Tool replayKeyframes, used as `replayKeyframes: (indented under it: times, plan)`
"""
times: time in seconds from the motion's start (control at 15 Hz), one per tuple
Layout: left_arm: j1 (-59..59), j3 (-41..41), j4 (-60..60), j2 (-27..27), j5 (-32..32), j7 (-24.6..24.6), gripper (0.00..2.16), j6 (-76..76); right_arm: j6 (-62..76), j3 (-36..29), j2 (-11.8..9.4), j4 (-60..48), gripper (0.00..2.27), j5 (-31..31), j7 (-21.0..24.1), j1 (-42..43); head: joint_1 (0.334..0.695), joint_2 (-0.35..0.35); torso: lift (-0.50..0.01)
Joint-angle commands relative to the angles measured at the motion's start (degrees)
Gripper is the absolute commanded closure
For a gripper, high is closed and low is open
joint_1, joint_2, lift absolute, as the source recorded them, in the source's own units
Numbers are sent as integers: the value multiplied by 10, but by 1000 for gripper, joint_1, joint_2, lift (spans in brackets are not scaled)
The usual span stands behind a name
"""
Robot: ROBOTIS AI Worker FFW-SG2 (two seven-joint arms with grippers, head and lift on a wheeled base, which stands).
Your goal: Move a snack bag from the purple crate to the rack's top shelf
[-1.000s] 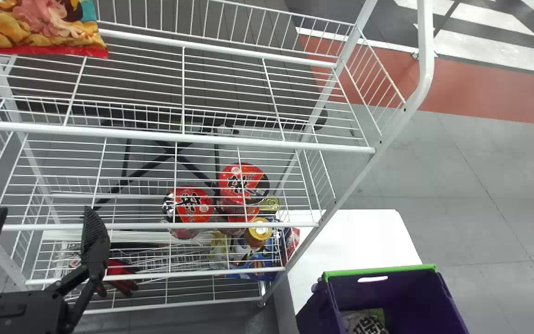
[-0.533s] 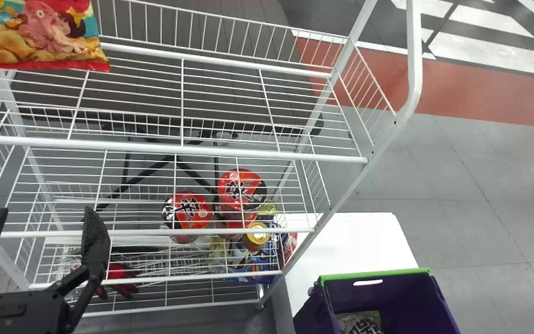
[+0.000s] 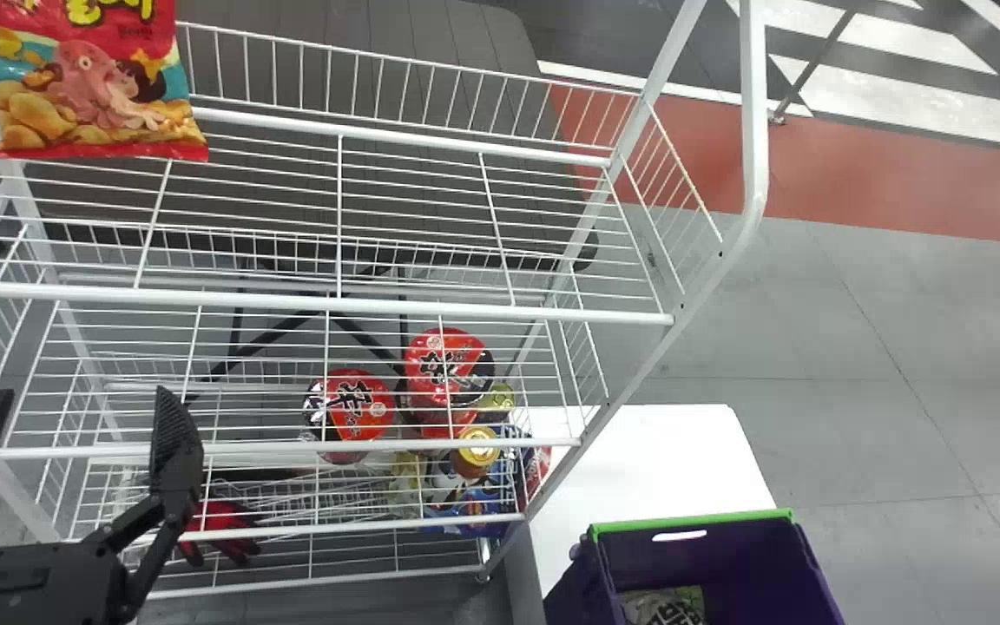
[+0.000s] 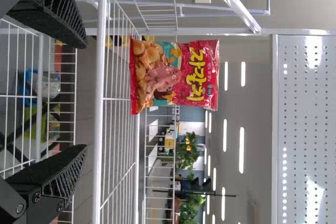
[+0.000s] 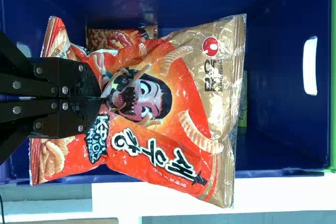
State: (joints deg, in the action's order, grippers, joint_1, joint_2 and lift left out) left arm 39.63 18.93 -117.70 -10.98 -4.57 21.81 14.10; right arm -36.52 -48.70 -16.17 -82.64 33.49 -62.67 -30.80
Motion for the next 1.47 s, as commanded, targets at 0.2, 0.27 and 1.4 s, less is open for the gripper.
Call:
replayKeyframes:
  times: [0.2, 0.27, 1.4]
  plan:
    - [-3, -1, 1, 0, 3, -3, 154, -2, 2, 1, -2, 8, 2017, 2, 2, 7, 695, -350, -97]
    - [-4, -1, 1, 0, 3, -4, 154, -2, 2, 1, -2, 9, 2017, 4, 2, 10, 695, -350, -93]
    - [-3, -2, -5, 0, 2, -4, 154, -16, -9, 5, -4, 7, 2017, 15, -3, 21, 695, -350, -25]
